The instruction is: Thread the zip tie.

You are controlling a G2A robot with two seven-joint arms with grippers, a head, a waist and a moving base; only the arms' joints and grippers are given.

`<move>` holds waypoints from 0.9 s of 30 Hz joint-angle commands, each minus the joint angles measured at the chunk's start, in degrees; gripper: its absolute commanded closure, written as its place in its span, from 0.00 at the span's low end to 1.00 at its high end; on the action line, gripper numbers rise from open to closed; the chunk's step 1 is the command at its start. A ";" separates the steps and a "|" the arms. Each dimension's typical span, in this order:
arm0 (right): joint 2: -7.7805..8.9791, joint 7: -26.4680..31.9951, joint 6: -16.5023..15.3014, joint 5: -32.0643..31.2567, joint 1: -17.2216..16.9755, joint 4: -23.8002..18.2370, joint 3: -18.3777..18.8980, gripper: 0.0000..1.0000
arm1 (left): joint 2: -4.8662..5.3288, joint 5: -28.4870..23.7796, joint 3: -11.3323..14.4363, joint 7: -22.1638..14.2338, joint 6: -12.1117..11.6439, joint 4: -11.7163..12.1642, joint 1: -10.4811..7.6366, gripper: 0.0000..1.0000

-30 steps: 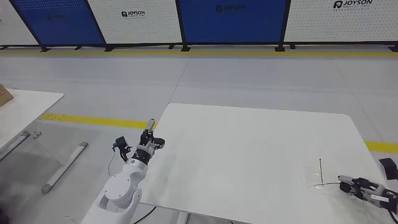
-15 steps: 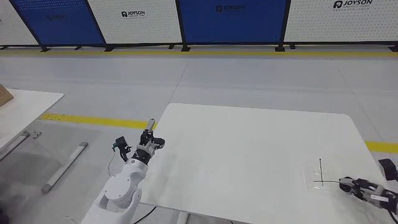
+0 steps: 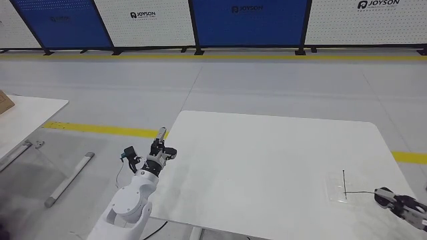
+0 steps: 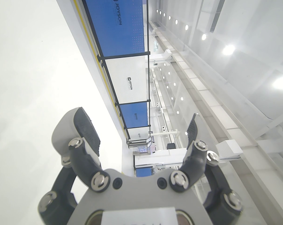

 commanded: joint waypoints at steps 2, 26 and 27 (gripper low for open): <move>0.00 -0.14 0.03 -0.22 0.04 -0.03 -0.04 1.00 | 0.00 0.00 0.00 0.00 0.00 0.00 0.00 0.00; -1.59 -8.05 -4.65 4.99 -6.35 -17.24 -8.04 1.00 | 0.00 0.00 0.00 0.00 0.00 0.00 0.00 0.00; -1.59 -8.05 -4.65 4.99 -6.35 -17.24 -8.04 1.00 | 0.00 0.00 0.00 0.00 0.00 0.00 0.00 0.00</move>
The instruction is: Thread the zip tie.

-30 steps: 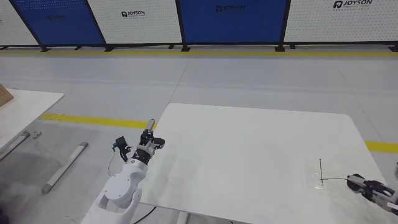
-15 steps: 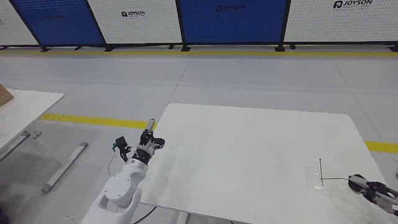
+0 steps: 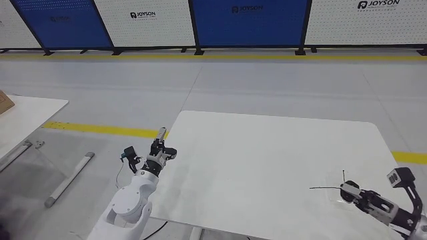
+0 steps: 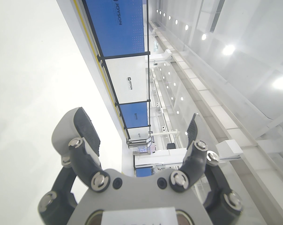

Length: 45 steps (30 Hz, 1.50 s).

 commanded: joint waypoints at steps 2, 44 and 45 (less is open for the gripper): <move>0.02 0.07 -0.13 -0.03 0.03 0.06 0.14 1.00 | 0.00 0.00 0.00 0.00 0.00 0.00 0.00 0.00; -3.30 -20.57 -11.82 1.92 -3.50 -4.70 -8.85 1.00 | -0.86 -1.16 5.00 -1.93 -3.88 -3.33 -2.05 0.00; -3.58 -22.72 -11.82 -0.43 -3.25 -5.35 -10.66 1.00 | -0.99 -1.36 6.04 -2.40 -4.20 -3.22 -2.19 0.00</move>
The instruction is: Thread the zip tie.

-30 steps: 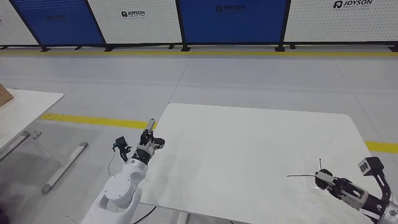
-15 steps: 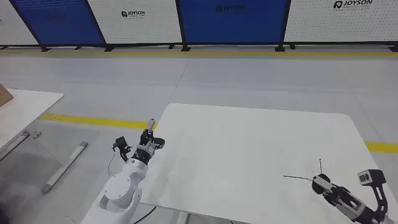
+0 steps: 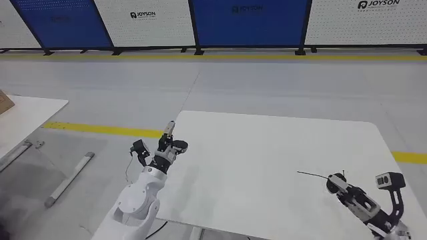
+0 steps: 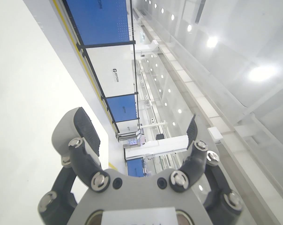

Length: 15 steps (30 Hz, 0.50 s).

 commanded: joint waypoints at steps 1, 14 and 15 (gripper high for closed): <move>-0.44 -3.70 0.01 -3.84 0.47 -0.92 -2.86 1.00 | -0.21 -0.19 2.00 -1.10 -0.65 0.18 -0.16 0.00; -0.71 -4.43 1.57 -4.60 1.30 -0.64 -4.70 1.00 | -0.47 -1.00 4.11 -3.18 -1.10 2.12 -0.24 0.00; -0.71 -4.43 1.57 -4.60 1.30 -0.64 -4.70 1.00 | -0.47 -1.00 4.11 -3.18 -1.10 2.12 -0.24 0.00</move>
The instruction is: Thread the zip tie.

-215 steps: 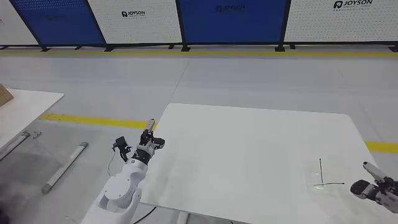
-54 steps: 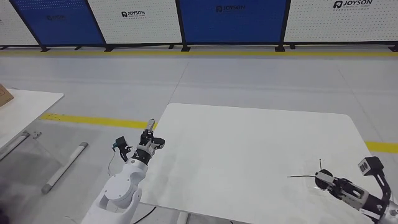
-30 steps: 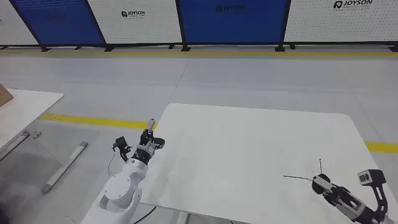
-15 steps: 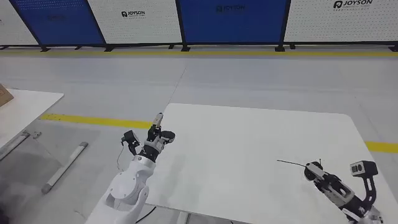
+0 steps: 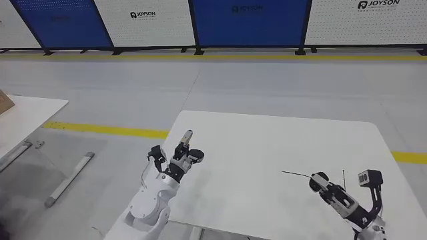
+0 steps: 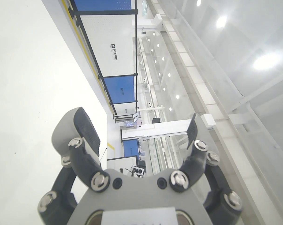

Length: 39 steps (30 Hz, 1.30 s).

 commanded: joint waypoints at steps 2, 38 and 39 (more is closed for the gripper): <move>-0.08 -0.59 0.36 0.11 0.07 -0.18 -0.23 1.00 | -0.03 -0.69 0.27 -0.88 0.38 0.25 -0.23 0.00; -4.49 -13.14 5.32 -11.63 12.63 2.26 -20.00 1.00 | -0.41 11.63 15.21 -16.08 -5.92 1.37 -0.14 0.00; -4.65 -12.84 5.30 -11.29 13.07 2.75 -20.54 1.00 | -0.51 12.44 16.19 -15.76 -5.64 1.39 -0.46 0.00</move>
